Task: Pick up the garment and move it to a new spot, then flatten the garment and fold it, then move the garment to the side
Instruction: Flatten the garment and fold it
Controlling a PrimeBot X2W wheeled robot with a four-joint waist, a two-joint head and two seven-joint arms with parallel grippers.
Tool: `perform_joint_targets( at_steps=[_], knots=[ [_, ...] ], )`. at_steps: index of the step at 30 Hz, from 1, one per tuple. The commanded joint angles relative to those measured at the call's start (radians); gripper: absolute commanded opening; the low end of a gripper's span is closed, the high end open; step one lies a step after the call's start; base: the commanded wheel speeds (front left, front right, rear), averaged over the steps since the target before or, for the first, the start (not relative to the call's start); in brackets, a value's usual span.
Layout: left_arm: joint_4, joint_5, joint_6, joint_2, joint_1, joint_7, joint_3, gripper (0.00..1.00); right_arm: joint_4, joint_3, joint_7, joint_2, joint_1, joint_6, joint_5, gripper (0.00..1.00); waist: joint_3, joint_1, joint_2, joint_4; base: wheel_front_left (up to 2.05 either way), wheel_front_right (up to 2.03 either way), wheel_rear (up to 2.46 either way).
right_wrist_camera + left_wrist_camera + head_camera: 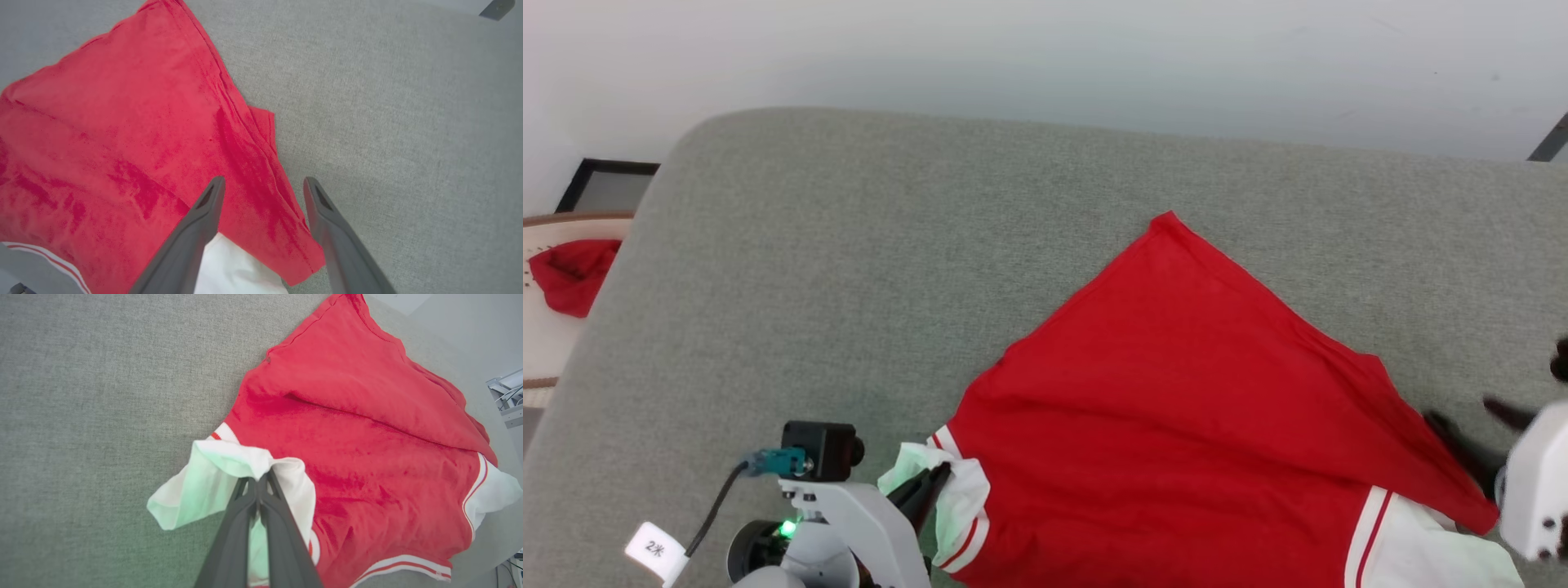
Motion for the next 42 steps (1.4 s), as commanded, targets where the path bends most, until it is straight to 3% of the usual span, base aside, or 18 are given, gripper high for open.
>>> perform_joint_targets(
  at_steps=[1,11,32,42],
  knots=[
    [-0.003,0.005,0.004,-0.003,0.001,-0.004,-0.001,0.0,-0.013,0.015,-0.013,-0.004,-0.025,0.0,-0.006,1.0,0.001,0.0,-0.0001,0.004,0.0,0.0,0.0],
    [0.006,0.02,-0.023,-0.038,-0.04,0.01,-0.028,0.0,0.07,0.188,-0.103,-0.065,-0.258,0.0,-0.03,1.0,0.022,0.0,-0.0001,0.074,0.0,0.0,0.0],
    [0.126,0.076,-0.133,-0.212,-0.214,0.011,-0.11,0.0,0.668,0.567,-0.063,-0.118,-0.775,0.0,0.041,1.0,0.184,0.0,-0.0001,0.305,0.0,0.0,0.0],
    [0.18,0.073,-0.168,-0.258,-0.242,-0.006,-0.123,0.0,0.825,0.757,0.003,-0.142,-0.864,0.0,0.098,1.0,0.218,0.0,-0.0001,0.352,0.0,0.0,0.0]
  ],
)
